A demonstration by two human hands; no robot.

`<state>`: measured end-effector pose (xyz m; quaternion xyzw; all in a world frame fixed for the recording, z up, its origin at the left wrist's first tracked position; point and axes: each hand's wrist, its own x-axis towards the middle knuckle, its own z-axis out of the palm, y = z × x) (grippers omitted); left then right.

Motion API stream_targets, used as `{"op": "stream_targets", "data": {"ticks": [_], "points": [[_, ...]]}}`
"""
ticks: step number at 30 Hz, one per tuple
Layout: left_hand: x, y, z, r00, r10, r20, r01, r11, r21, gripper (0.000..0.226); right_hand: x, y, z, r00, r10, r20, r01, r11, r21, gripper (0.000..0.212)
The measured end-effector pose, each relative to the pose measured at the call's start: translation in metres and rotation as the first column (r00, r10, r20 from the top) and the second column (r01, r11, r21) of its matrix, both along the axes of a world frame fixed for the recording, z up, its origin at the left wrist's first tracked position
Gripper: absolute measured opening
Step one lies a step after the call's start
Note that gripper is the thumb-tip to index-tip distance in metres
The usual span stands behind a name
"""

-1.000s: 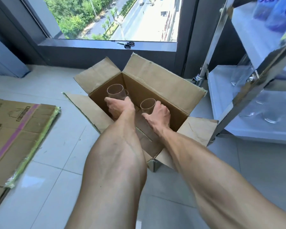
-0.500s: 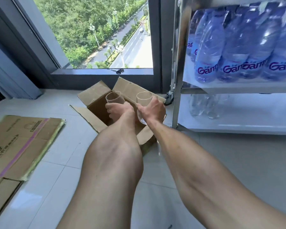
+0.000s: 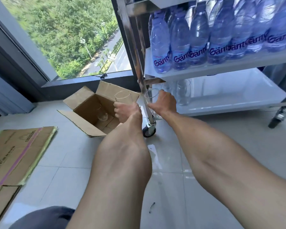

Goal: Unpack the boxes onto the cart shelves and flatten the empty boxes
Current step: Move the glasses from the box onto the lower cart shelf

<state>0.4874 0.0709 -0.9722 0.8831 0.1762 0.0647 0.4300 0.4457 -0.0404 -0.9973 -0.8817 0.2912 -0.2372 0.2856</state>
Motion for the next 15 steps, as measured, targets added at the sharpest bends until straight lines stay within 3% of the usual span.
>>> {"op": "stream_targets", "data": {"ticks": [6,10,15], "points": [[-0.036,-0.024,-0.005,0.996,-0.033,0.081,0.030,0.999,0.040,0.071,-0.040,-0.055,-0.006,0.994,-0.076,-0.081,0.083,0.993,0.088,0.059],[-0.061,-0.051,-0.032,0.963,-0.226,0.145,0.210,0.971,0.115,0.065,-0.058,-0.074,-0.020,0.988,-0.144,-0.052,0.150,0.979,0.141,0.067],[-0.053,-0.094,-0.047,0.944,-0.326,0.050,0.328,0.943,-0.054,0.067,-0.050,-0.088,-0.029,0.967,-0.253,0.043,0.234,0.938,0.256,0.059]]}}
